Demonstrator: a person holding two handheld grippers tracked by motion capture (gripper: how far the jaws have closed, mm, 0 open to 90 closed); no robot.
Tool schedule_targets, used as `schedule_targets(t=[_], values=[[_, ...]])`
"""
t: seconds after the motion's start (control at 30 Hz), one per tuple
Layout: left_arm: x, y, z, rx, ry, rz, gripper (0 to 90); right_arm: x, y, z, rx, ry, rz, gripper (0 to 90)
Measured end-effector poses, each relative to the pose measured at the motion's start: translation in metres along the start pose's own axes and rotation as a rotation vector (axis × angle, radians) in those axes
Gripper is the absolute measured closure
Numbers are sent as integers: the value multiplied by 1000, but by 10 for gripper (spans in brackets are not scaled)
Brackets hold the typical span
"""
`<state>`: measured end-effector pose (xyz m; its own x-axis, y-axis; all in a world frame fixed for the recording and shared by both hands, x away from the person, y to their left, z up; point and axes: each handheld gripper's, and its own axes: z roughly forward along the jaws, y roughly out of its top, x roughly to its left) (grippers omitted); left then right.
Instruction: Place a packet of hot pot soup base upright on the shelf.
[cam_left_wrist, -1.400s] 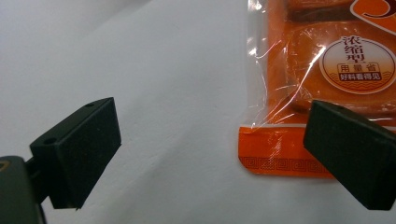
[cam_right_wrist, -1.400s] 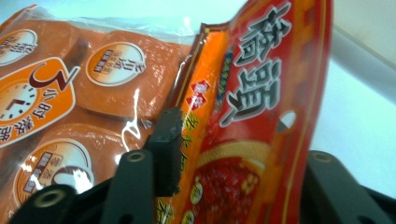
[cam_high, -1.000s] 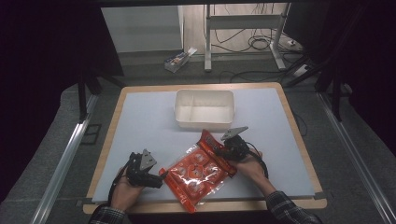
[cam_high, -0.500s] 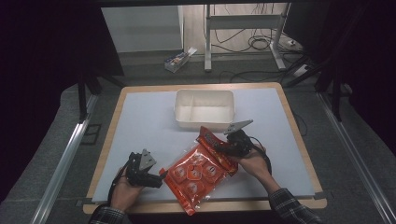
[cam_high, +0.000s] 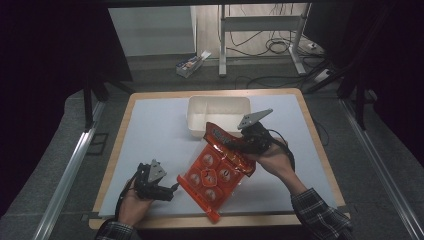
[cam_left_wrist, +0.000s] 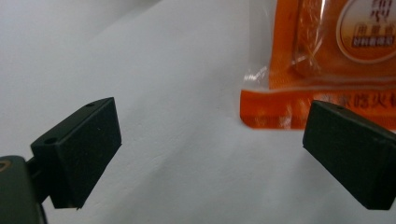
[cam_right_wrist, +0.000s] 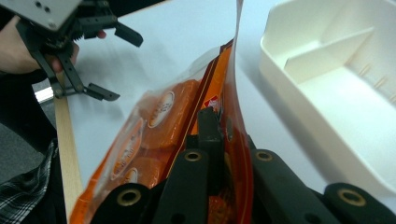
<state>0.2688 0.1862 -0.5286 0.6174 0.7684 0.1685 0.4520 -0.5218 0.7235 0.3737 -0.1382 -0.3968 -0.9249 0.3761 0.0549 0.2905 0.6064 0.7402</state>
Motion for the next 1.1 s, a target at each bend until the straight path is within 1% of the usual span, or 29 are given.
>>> schedule_targets(t=[0.03, 0.17, 0.2, 0.23, 0.27, 0.3, 0.33, 0.37, 0.4, 0.43, 0.53, 0.63, 0.67, 0.7, 0.73, 0.8, 0.83, 0.87, 0.93, 0.97, 1.0, 1.07, 1.1], values=[[0, 0, 0, 0, 0, 0, 42, 0, 0, 0, 0, 0, 0, 888], [0, 0, 0, -1, 0, 0, 42, 2, 12, -8, -9, -10, -22, 887], [0, 0, 0, 0, -1, 1, 42, 4, 18, -11, -10, -17, -45, 885], [0, 0, 0, 0, -1, 1, 42, 4, 18, -11, -10, -17, -45, 885], [0, 0, 0, 1, -1, 1, 42, 6, 24, -16, -14, -21, -65, 885], [0, 0, 1, 0, -1, 1, 42, 6, 24, -16, -14, -21, -65, 885], [0, 0, 1, -1, -1, 1, 42, 8, 31, -20, -12, -32, -87, 885], [0, 0, 0, -1, -1, 2, 42, 8, 31, -20, -12, -32, -87, 885], [0, 0, 0, -2, 0, 2, 42, 11, 37, -23, -10, -44, -109, 884], [0, 0, 0, -2, -2, -2, 42, 11, 40, -25, -7, -49, -117, 884], [-1, 0, 1, -8, -3, -8, 42, 13, 45, -28, -3, -61, -128, 883], [-1, 0, 0, -3, -3, -2, 42, 14, 52, -33, 2, -79, -148, 883], [-1, 0, 1, -8, -3, -7, 42, 14, 54, -35, 3, -86, -153, 883], [0, 0, 0, -3, -3, -1, 42, 14, 56, -36, 6, -92, -156, 883], [-1, 0, 0, -9, -4, -7, 43, 14, 58, -38, 5, -98, -159, 883], [-1, 0, 0, -9, -4, -6, 42, 12, 64, -42, 3, -117, -167, 882], [-1, 0, 0, -9, -4, -6, 43, 12, 64, -42, 3, -117, -167, 882], [-1, 0, 0, -9, -4, -5, 43, 10, 67, -46, 6, -135, -174, 883], [-1, 0, 0, -8, -4, -5, 43, 7, 71, -50, 6, -151, -171, 882], [-1, 0, 0, -8, -3, -4, 43, 7, 71, -50, 6, -151, -171, 882], [0, 0, 0, -8, -3, -5, 43, 5, 75, -55, 4, -164, -176, 883], [0, 0, 0, -11, -2, -7, 43, 2, 79, -60, -4, -175, -186, 883], [0, 0, 0, -11, -2, -7, 43, 2, 79, -60, -4, -175, -186, 883]])
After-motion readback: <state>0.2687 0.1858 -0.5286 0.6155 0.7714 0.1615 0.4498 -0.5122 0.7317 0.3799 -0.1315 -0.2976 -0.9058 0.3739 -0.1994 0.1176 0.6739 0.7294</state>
